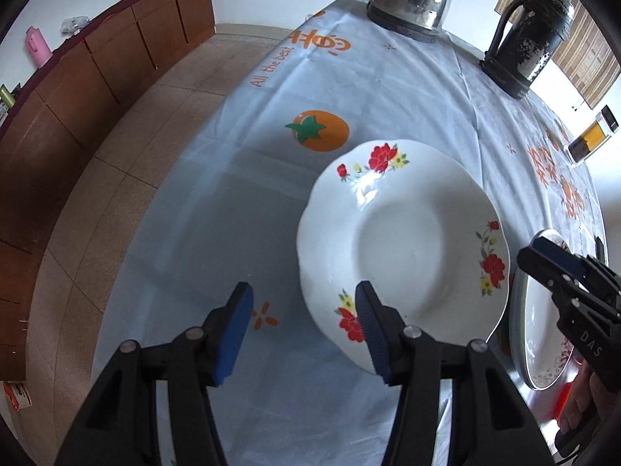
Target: Organize plates and bowls
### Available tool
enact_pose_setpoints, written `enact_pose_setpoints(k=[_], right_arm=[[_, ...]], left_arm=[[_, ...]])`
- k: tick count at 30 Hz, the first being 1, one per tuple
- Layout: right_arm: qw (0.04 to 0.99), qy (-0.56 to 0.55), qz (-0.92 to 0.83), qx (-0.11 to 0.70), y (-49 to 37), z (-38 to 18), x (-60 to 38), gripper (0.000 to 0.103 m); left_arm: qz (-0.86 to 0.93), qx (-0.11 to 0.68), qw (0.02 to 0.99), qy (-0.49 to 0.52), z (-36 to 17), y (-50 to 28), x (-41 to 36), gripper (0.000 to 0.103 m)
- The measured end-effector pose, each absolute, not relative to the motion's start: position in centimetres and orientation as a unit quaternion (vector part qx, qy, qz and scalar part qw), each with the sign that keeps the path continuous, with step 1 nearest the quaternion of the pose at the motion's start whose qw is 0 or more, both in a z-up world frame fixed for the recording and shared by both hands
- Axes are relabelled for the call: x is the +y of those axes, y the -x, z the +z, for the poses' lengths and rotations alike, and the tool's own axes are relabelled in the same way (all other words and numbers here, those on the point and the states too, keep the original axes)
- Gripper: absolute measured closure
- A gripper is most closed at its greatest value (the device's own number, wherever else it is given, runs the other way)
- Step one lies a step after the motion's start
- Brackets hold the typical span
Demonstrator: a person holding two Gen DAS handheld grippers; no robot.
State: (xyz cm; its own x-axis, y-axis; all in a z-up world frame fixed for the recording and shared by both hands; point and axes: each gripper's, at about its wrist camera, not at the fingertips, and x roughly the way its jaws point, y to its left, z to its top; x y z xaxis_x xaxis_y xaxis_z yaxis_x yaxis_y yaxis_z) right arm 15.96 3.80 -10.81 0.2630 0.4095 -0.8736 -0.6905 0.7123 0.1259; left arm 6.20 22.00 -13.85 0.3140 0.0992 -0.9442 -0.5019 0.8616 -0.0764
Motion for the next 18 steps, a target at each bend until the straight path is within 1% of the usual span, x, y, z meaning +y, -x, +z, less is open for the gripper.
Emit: enact_pose_setpoints(k=[2, 3, 5, 14, 16, 18], right_arm=[[0.779, 0.148, 0.352, 0.497, -16.1, -11.1, 4.5, 0.069], [0.778, 0.15, 0.351, 0.498, -16.2, -11.3, 4.7, 0.072], [0.775, 0.156, 0.35, 0.502, -16.4, -11.7, 5.1, 0.073], [0.761, 0.186, 0.349, 0.515, -16.8, -13.1, 6.7, 0.074], [0.755, 0.198, 0.353, 0.515, -16.5, -13.3, 7.2, 0.074], [0.746, 0.199, 0.359, 0.524, -16.5, -13.7, 7.6, 0.074]], left_arm=[[0.188, 0.556, 0.789, 0.181, -14.1, -6.3, 22.0, 0.051], [0.187, 0.557, 0.789, 0.181, -14.2, -6.4, 22.1, 0.054], [0.185, 0.561, 0.787, 0.182, -14.5, -6.6, 22.2, 0.057], [0.172, 0.568, 0.784, 0.18, -15.3, -7.1, 21.9, 0.071], [0.166, 0.568, 0.786, 0.178, -15.3, -7.3, 21.6, 0.079], [0.168, 0.569, 0.786, 0.172, -15.3, -7.5, 21.5, 0.079]])
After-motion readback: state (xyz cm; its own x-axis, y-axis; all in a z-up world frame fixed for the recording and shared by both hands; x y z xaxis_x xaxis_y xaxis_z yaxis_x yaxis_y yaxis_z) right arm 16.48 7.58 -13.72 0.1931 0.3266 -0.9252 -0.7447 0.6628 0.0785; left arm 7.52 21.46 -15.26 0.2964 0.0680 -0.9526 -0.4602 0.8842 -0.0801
